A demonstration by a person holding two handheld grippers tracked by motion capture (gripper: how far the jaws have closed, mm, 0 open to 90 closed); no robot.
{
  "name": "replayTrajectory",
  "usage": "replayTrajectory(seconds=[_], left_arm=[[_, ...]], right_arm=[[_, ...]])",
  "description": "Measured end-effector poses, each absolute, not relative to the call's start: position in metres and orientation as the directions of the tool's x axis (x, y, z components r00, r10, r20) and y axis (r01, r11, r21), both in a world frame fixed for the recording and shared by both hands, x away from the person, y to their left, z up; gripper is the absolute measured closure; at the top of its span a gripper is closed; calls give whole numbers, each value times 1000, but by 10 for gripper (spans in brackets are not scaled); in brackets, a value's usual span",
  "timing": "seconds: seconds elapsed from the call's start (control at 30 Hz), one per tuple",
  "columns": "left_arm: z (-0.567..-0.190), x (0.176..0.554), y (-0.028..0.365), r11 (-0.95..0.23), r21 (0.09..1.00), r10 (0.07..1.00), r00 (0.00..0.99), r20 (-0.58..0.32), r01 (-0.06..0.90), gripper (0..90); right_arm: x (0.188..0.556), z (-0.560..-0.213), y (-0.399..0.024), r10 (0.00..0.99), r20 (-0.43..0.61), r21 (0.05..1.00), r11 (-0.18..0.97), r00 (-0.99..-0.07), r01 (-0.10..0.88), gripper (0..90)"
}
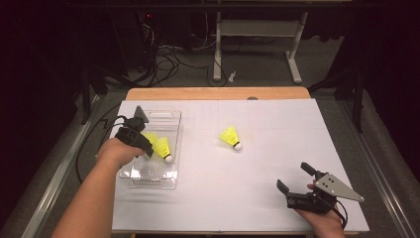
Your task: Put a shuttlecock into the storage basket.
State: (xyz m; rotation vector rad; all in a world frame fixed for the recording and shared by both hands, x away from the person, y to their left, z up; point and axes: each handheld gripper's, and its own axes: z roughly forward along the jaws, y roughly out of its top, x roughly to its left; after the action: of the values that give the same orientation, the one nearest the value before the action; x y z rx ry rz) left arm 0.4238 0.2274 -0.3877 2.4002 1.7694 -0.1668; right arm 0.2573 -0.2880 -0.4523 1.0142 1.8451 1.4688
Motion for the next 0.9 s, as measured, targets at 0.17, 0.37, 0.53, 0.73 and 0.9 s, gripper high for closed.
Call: replayTrajectory(seconds=[0.17,0.37,0.53,0.73,0.9], left_arm=[[-381,419,228,-296,66,934,303,-189,953,468],[-374,412,226,-312,65,929,319,-188,948,455],[-370,408,224,-333,56,923,337,-186,941,424],[-366,402,222,-346,60,920,351,-177,936,376],[-364,397,216,-363,55,916,367,-160,930,312]], right_arm=[[258,-452,-288,832,22,971,115,-554,211,3],[257,-452,-288,833,22,970,115,-553,212,3],[257,-453,-287,833,22,971,115,-553,212,3],[257,-452,-287,833,23,970,115,-553,212,3],[257,-452,-287,833,22,970,115,-553,212,3]])
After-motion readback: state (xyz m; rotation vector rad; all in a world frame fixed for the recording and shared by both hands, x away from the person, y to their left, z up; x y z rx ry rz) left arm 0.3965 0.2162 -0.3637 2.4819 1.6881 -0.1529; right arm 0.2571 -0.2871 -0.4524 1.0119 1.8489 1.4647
